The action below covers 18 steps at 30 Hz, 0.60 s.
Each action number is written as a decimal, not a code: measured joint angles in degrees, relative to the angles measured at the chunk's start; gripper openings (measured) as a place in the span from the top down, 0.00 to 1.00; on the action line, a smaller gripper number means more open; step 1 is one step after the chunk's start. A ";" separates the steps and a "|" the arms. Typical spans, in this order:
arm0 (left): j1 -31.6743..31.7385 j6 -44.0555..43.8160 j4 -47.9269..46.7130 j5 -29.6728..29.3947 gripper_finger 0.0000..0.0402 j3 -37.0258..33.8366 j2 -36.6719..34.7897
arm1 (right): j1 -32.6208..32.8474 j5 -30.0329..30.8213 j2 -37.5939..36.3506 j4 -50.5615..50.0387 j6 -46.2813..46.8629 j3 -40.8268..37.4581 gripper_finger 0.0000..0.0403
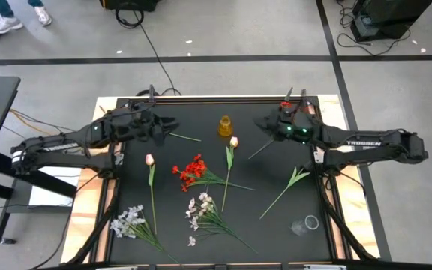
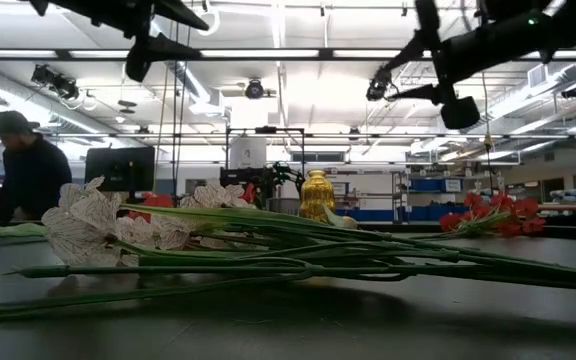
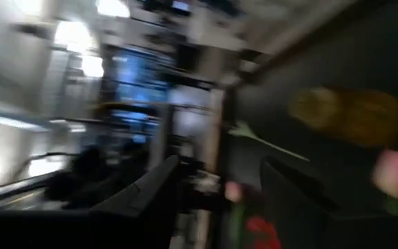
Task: Sort flowers into vase by color
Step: Put the top red flowers into the transparent vase
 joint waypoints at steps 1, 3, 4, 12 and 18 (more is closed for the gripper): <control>0.42 0.78 -0.14 0.23 0.44 0.61 0.69 | -0.50 -1.11 0.78 -6.20 0.83 2.49 0.48; 1.00 3.37 -0.15 0.31 0.44 1.13 1.60 | -1.25 -2.55 2.69 -18.98 1.45 7.28 0.48; 1.29 4.63 -0.19 0.29 0.44 1.27 1.93 | -1.53 -2.76 3.79 -24.88 1.45 9.73 0.48; 4.00 7.39 -0.26 0.40 0.44 1.44 2.40 | -3.50 -0.41 11.37 -49.03 6.37 19.51 0.48; 6.42 7.39 -1.91 1.41 0.44 1.44 2.38 | -6.56 -4.37 18.11 -53.65 9.13 19.58 0.48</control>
